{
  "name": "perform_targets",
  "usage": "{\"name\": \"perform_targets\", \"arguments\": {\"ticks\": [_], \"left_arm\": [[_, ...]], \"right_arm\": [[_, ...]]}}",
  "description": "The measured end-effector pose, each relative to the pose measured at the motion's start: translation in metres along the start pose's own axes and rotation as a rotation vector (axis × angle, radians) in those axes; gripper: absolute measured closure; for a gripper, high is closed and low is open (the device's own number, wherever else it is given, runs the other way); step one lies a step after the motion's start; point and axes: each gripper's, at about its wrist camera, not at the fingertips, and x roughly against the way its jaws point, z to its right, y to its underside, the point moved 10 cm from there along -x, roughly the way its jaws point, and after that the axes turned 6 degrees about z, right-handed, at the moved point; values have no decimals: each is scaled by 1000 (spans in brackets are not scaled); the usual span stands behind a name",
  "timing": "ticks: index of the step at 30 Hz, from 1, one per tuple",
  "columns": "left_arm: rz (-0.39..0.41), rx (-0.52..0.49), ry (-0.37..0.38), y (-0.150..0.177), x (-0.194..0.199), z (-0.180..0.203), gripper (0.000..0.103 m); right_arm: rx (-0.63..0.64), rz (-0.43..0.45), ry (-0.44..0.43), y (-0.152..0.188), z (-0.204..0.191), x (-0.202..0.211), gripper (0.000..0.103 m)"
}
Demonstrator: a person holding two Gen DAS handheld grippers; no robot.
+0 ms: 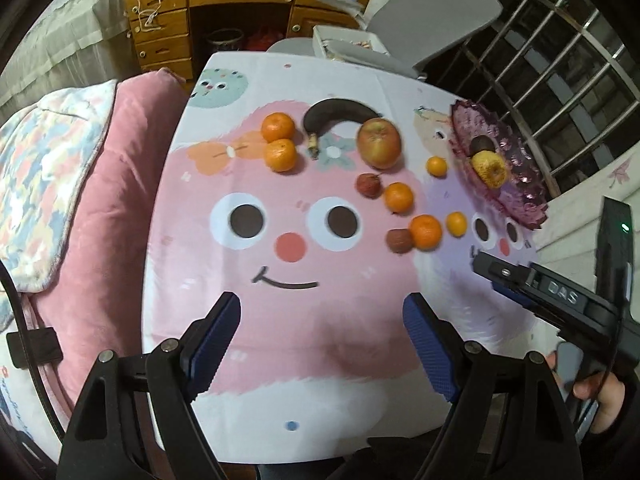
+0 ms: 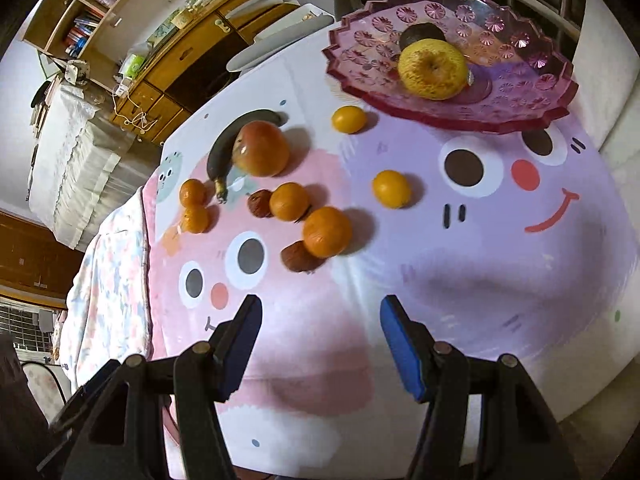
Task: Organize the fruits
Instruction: 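Withdraw both open tools from the pink bowl, then grasp a mandarin with the left tool while the right tool grasps another mandarin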
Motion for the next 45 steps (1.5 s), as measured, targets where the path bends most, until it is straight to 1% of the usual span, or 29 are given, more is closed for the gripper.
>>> {"name": "perform_targets", "arguments": {"ticks": [4,8,15,19,24,26,32,34,35,39,42,45], "left_arm": [[-35,24,-11,-4,-9,-21,21],[-56,42,-20,-13,-19,-32,21],[-45,52,-36,-43,-32,-41,20],[-19,40,-42,-61,-36,-44,20],[-5,39,-55,-79,-51,-46,20],[0,38,-52,-87,-60,-45,20],[-11,48,-75,-105,-98,-49,20],[-23,57,-91,-109,-115,-52,20],[-27,61,-93,-109,-121,-52,20],[-46,64,-91,-114,-149,-55,20],[-49,46,-102,-119,-167,-57,21],[-54,49,-89,-124,-179,-55,21]], "right_arm": [[33,36,13,4,-8,3,41],[98,84,34,3,-14,8,41],[237,148,73,-8,-17,14,41],[324,158,91,-13,-21,10,41],[387,132,90,-14,-24,-8,41],[414,122,73,-15,-26,-17,41],[487,75,48,-14,-28,-46,41],[491,66,45,-14,-27,-54,42],[486,58,39,-14,-25,-59,45],[472,35,19,-16,-20,-76,46],[463,32,13,-19,-16,-85,48],[451,43,16,-24,-11,-90,48]]}}
